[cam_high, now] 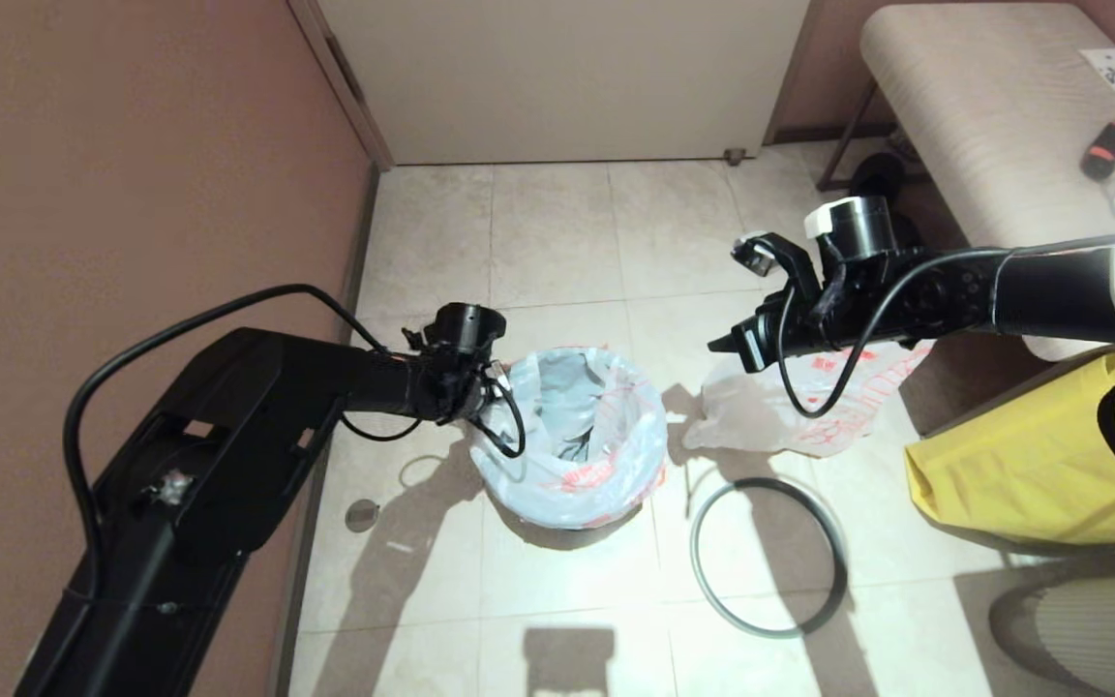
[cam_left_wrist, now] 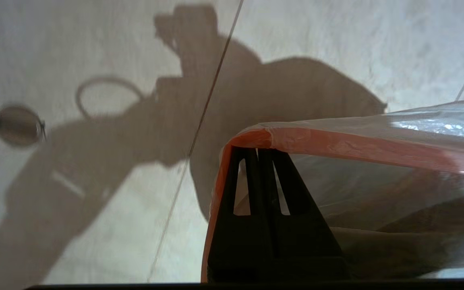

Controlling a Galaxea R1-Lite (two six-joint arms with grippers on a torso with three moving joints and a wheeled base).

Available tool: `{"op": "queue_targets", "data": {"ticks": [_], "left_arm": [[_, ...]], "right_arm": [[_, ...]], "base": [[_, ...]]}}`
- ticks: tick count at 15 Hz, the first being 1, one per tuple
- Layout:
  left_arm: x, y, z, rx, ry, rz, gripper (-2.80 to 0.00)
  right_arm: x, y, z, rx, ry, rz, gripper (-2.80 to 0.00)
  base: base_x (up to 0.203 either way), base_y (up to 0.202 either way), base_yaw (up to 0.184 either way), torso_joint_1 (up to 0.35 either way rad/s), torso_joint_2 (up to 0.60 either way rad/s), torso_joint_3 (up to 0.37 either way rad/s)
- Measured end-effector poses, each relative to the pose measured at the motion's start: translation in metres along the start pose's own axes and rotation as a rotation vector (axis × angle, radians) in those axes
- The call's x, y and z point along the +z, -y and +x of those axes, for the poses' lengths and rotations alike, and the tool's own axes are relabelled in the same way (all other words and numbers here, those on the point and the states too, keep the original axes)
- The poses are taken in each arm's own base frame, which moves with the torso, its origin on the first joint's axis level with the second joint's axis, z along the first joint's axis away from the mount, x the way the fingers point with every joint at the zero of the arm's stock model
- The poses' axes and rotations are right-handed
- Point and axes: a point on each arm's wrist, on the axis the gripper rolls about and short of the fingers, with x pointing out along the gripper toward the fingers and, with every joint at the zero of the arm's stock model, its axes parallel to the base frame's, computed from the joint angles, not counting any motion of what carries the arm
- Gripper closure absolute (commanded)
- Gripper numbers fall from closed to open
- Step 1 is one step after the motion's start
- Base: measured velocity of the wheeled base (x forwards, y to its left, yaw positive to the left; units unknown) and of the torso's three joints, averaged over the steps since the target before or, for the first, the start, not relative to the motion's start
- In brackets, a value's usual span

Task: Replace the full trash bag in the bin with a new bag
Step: Put the new garbage bag on the trash can

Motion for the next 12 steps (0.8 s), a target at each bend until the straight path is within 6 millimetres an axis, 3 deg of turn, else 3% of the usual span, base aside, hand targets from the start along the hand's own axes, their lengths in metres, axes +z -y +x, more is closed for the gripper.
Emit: {"op": "queue_targets", "data": {"ticks": [5,8,10,12], "left_arm": [[0.039,0.004,-0.046,-0.055,0.043,-0.088,0.0],[0.05,0.008,-0.071,-0.06,0.014,-0.067,0.0],[0.045,0.002,-0.07,0.0,-0.063,-0.048,0.0],[0.038,-0.008,-0.055,0.056,-0.107,-0.056,0.0]], "right_arm": [[0.001,0.0,-0.001,0.001,0.004,0.0,0.0],[0.001,0.0,-0.001,0.003,0.006,0.001,0.0],[0.002,-0.001,-0.001,0.004,0.006,0.0,0.0],[0.001,-0.002,0.0,0.007,0.004,0.0,0.0]], "base": [[0.0,0.0,0.0,0.0,0.0,0.0],[0.0,0.0,0.0,0.0,0.0,0.0],[0.0,0.0,0.0,0.0,0.0,0.0],[0.0,0.0,0.0,0.0,0.0,0.0]]}}
